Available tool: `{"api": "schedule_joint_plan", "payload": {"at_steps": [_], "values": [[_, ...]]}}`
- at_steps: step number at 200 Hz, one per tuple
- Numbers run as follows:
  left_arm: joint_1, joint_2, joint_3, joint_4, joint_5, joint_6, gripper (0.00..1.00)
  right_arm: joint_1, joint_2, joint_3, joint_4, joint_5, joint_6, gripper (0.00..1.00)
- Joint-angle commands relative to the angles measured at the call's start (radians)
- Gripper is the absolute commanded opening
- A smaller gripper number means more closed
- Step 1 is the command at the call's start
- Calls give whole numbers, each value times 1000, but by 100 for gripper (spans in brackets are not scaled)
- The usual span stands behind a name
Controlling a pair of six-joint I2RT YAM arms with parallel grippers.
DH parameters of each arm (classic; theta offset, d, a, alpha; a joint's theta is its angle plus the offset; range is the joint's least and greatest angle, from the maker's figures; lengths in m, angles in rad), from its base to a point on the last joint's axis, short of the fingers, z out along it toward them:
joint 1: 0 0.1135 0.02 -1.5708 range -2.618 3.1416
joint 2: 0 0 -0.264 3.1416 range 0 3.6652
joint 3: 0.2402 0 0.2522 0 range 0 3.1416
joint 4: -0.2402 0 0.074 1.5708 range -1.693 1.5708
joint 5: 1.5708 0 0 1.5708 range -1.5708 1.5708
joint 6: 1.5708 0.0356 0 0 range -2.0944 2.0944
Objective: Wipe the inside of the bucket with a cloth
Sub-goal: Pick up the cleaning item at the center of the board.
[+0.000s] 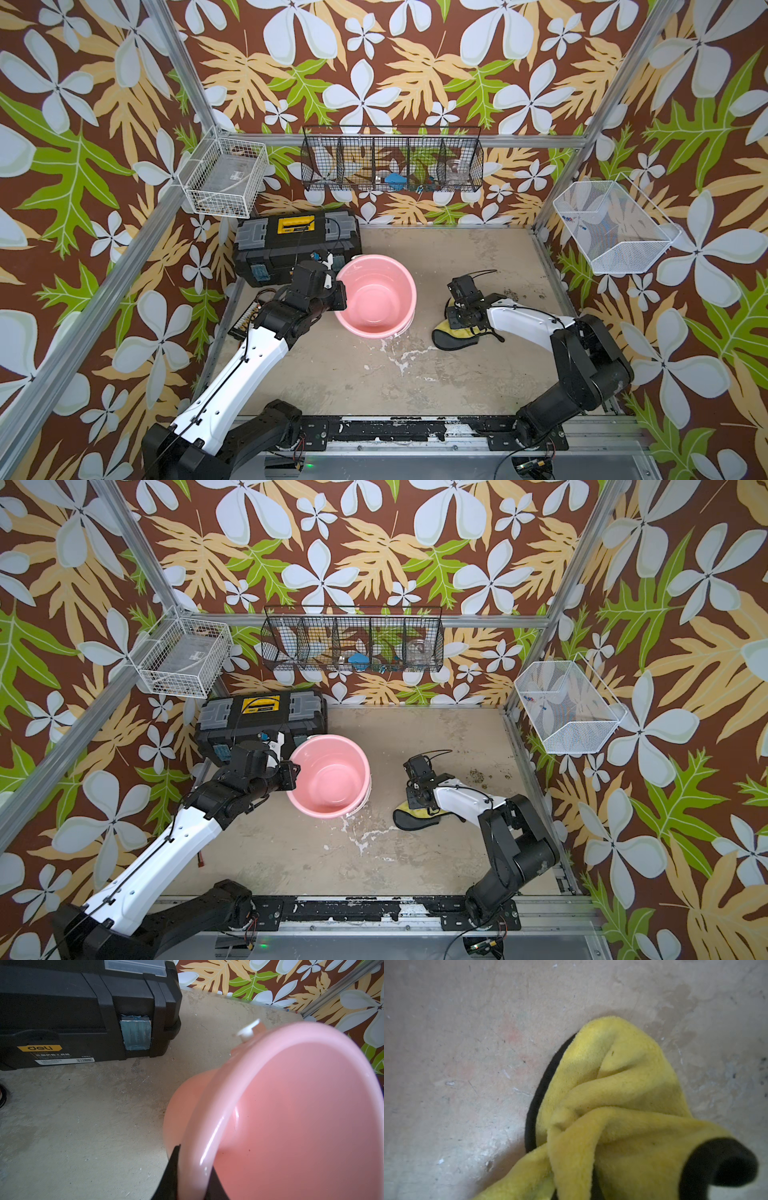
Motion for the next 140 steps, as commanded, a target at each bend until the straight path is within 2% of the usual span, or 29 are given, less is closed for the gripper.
{"api": "schedule_joint_plan", "payload": {"at_steps": [1, 23, 60, 82, 114, 140], "values": [[0, -1, -16, 71, 4, 1, 0, 0, -58, 1, -30, -11, -2, 0], [1, -19, -58, 121, -26, -5, 0, 1, -194, 5, -35, -58, -12, 0], [0, -78, -131, 226, -72, 14, 0, 0, -471, 38, -38, -229, -53, 0], [0, -124, -190, 311, -99, 6, 0, 1, -598, 93, -74, -288, -58, 0], [-17, -123, -227, 387, -151, -11, 0, 2, -700, 208, -104, -413, -47, 0], [-105, -81, -211, 410, -308, 4, 0, 4, -711, 293, -91, -559, -20, 0]]}}
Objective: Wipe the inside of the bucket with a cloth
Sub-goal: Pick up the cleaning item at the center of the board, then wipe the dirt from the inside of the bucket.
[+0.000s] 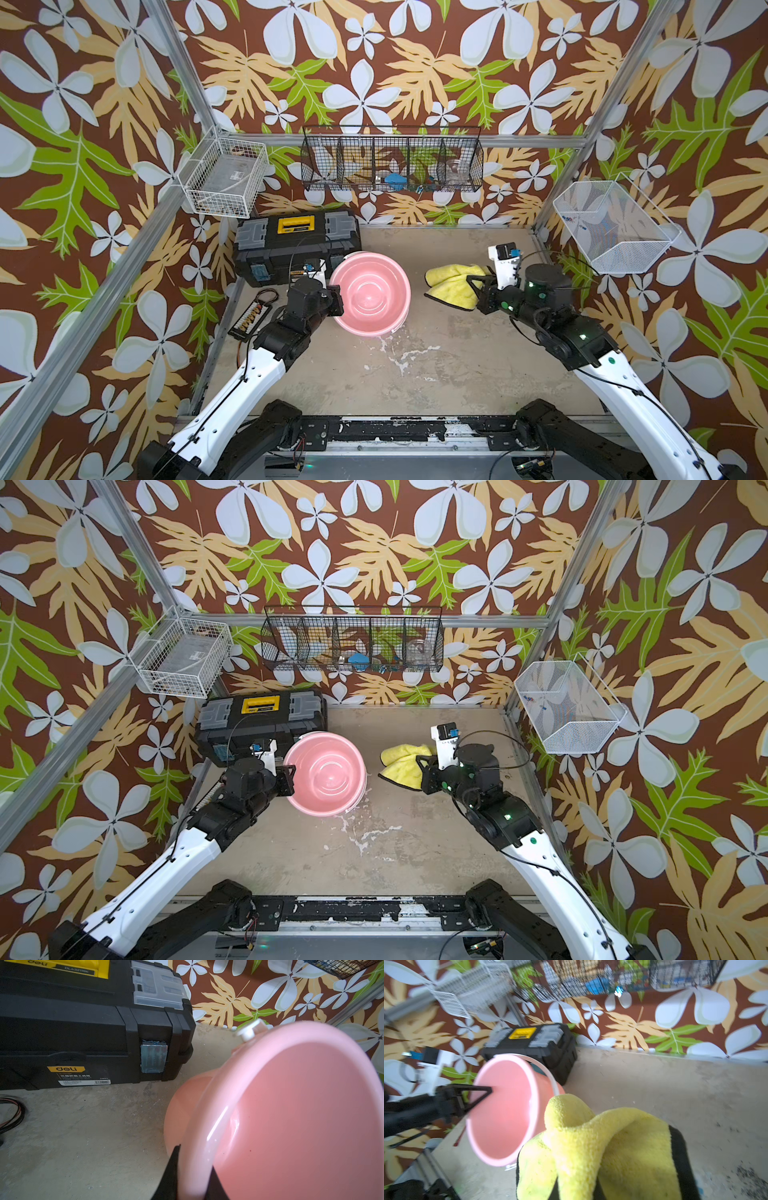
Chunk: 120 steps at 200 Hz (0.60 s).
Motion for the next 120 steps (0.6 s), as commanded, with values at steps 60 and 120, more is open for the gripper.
{"api": "schedule_joint_plan", "payload": {"at_steps": [60, 120], "values": [[-179, 38, -14, 279, -249, -38, 0, 47, 71, 47, 185, -319, 139, 0], [-263, 98, 36, 285, -309, -46, 0, 220, 169, 32, 264, -124, 150, 0]]}}
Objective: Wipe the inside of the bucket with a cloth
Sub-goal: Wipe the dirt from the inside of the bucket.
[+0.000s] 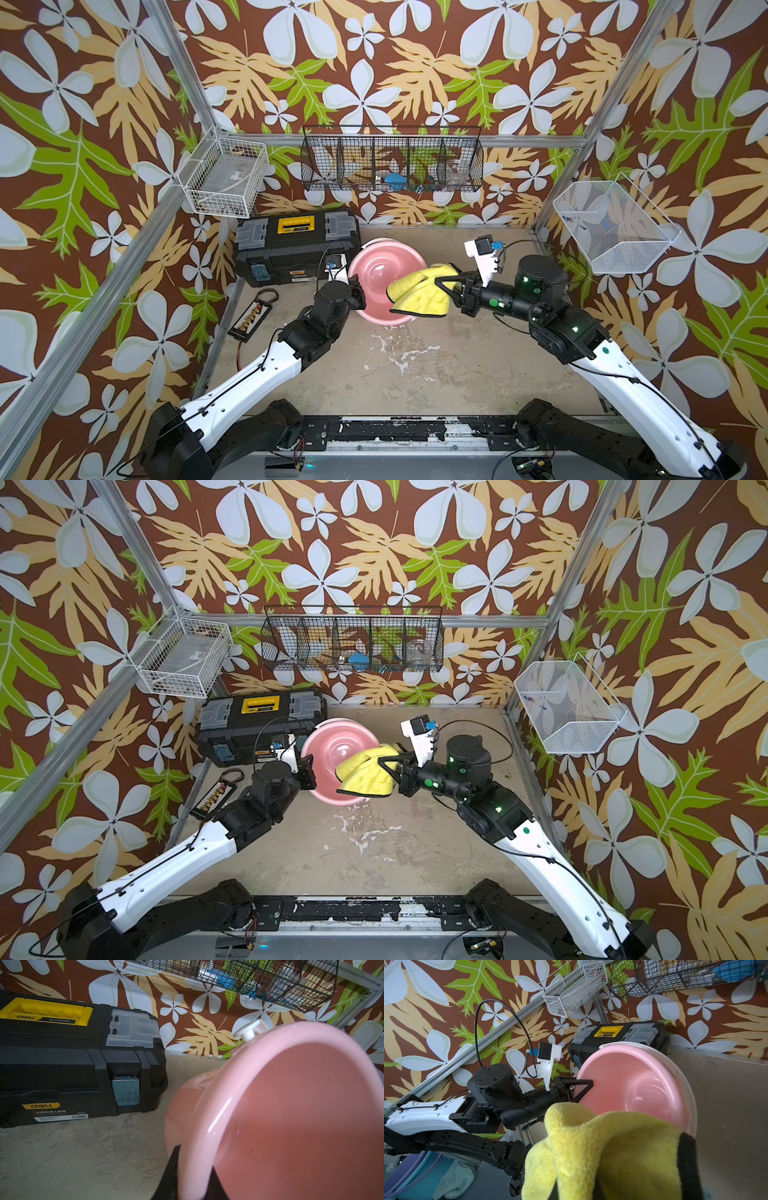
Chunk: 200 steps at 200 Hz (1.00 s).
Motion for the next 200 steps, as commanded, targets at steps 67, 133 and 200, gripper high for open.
{"api": "schedule_joint_plan", "payload": {"at_steps": [67, 133, 200], "values": [[-33, -41, 52, -4, 8, -71, 0, 91, 240, 4, 126, 285, -14, 0], [-33, -1, 149, -181, 84, -163, 0, 226, 471, 149, 0, 553, -144, 0], [-33, 43, 211, -359, 151, -276, 0, 229, 626, 94, -32, 721, -230, 0]]}}
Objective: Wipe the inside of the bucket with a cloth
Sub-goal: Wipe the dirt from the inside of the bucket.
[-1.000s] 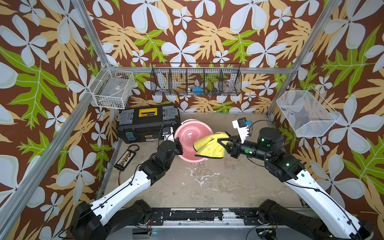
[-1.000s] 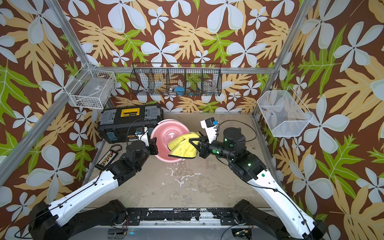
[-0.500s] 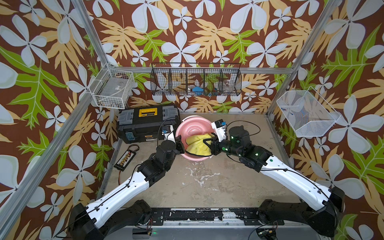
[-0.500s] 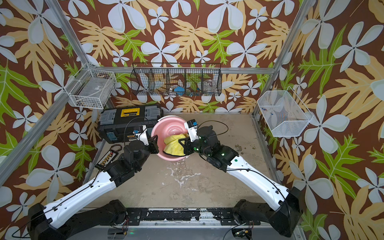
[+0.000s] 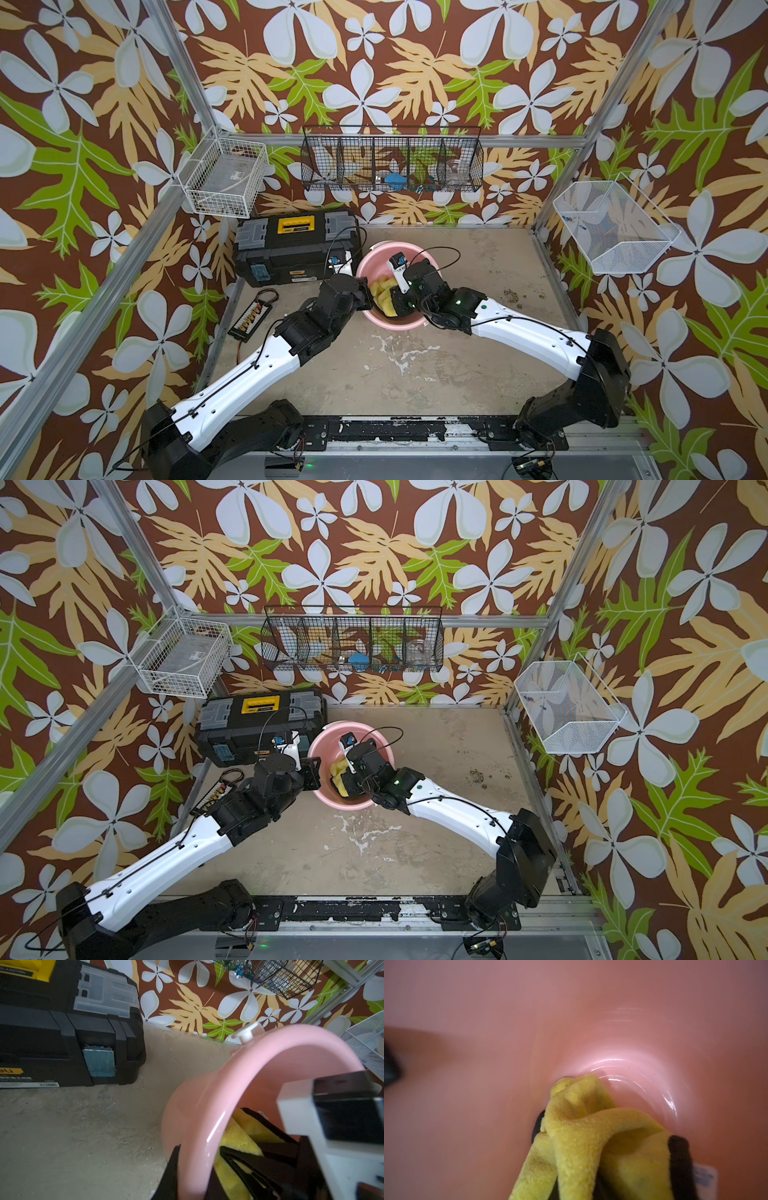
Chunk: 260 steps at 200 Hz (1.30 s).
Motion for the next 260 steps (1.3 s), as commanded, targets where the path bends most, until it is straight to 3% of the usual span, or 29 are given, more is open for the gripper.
{"api": "schedule_joint_plan", "payload": {"at_steps": [1, 68, 118, 170, 199, 260], "values": [[0, 19, 24, -37, 23, -75, 0, 1, 32, -4, -26, 97, -44, 0], [-4, -39, -88, 65, 16, -110, 0, 8, 224, 107, -152, 263, -13, 0], [-5, -124, -169, 126, -18, -98, 0, 13, 384, 257, -334, 168, 21, 0], [-7, -175, -236, 208, -58, -51, 0, 14, 403, 268, -361, -240, 17, 0], [-7, -174, -249, 222, -73, -50, 0, 16, 389, 214, -230, -528, 54, 0], [-7, -192, -296, 241, -95, -77, 0, 16, 275, 93, 122, -893, 238, 0]]}}
